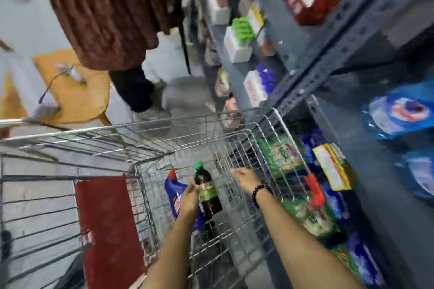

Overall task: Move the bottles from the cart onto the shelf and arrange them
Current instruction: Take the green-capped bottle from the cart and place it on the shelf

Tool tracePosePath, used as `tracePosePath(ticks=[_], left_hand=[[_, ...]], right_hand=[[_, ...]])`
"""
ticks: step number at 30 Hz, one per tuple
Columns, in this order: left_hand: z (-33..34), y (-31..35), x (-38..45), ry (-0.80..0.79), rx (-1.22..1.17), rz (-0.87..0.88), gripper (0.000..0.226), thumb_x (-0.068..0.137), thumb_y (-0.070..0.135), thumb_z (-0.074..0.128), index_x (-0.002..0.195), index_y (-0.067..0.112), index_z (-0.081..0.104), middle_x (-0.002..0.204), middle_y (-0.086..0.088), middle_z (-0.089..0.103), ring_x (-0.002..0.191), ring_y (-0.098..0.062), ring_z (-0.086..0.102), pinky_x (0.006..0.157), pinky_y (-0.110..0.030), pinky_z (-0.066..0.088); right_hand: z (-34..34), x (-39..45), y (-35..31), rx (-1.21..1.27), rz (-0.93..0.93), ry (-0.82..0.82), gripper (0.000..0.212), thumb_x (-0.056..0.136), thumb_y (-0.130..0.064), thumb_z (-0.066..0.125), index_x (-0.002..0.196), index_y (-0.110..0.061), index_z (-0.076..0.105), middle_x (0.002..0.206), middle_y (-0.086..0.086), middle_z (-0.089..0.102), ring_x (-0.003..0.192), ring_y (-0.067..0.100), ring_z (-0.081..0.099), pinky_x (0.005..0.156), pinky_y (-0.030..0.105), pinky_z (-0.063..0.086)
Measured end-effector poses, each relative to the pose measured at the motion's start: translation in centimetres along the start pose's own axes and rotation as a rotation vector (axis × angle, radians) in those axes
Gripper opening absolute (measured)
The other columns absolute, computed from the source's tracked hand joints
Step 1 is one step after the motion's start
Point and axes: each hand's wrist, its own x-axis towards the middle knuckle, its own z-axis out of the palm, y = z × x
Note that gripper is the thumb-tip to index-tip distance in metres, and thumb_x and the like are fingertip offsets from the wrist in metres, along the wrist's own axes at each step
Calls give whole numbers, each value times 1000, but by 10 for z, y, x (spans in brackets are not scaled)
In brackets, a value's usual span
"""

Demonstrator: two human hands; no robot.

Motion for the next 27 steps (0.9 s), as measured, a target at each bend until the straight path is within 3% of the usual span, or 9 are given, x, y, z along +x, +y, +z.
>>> tracePosePath(ticks=[1,3,6,8,11,16,20,23,27], left_hand=[[0,-6,14,26,-4,-5,32,96,8,40,108,-19,50,84,-41,56,80,-34,69,75,-42,55],[6,-13,40,84,-28,-67,27,97,12,38,94,-8,55,71,-22,52,53,-16,63,40,-20,46],[16,-22,76,135,-93,-109,39,97,19,39,119,-9,53,117,-15,58,108,-31,56,86,-24,44],[23,-34,99,129,-99,-116,43,97,22,38,125,-8,50,133,-18,52,118,-27,51,102,-36,39],[31,-41,112,146,-114,-133,39,98,16,36,125,-8,49,120,-19,56,106,-21,50,84,-26,37],[33,-58,126,110,-57,-136,32,95,20,40,117,2,55,119,-25,60,110,-35,57,97,-41,46],[25,-41,107,9,-97,-134,31,96,13,41,124,4,51,110,-16,59,99,-25,55,85,-34,43],[16,-26,86,-106,-68,-106,34,96,13,40,129,6,46,110,-8,59,91,-19,56,73,-29,45],[1,3,53,-269,-28,-14,32,95,22,45,125,12,52,93,3,62,84,-9,56,69,-26,43]], right_hand=[[9,20,2,-26,32,-34,37,96,-18,43,126,2,52,142,15,46,126,30,48,91,19,45],[29,55,11,-81,102,-99,44,97,-30,39,134,-7,45,148,12,39,130,31,44,106,34,39],[53,100,34,-101,207,-164,53,95,-44,33,141,-17,34,151,10,33,133,31,40,110,44,35],[66,114,44,-70,270,-176,56,95,-46,29,144,-20,27,153,9,30,133,31,39,104,42,41],[80,128,55,25,327,-183,59,94,-51,26,142,-16,31,149,10,36,135,30,37,101,40,41],[90,133,65,154,399,-195,63,93,-54,26,133,-10,45,139,16,49,125,32,48,106,48,39],[80,115,63,263,447,-254,58,94,-49,30,132,-7,44,136,17,51,123,32,50,92,42,43],[63,91,50,260,384,-287,56,93,-49,35,130,-8,44,133,15,51,120,31,51,103,46,41],[26,35,20,386,234,-317,38,89,-51,42,98,-18,56,93,3,55,84,18,53,94,41,43]])
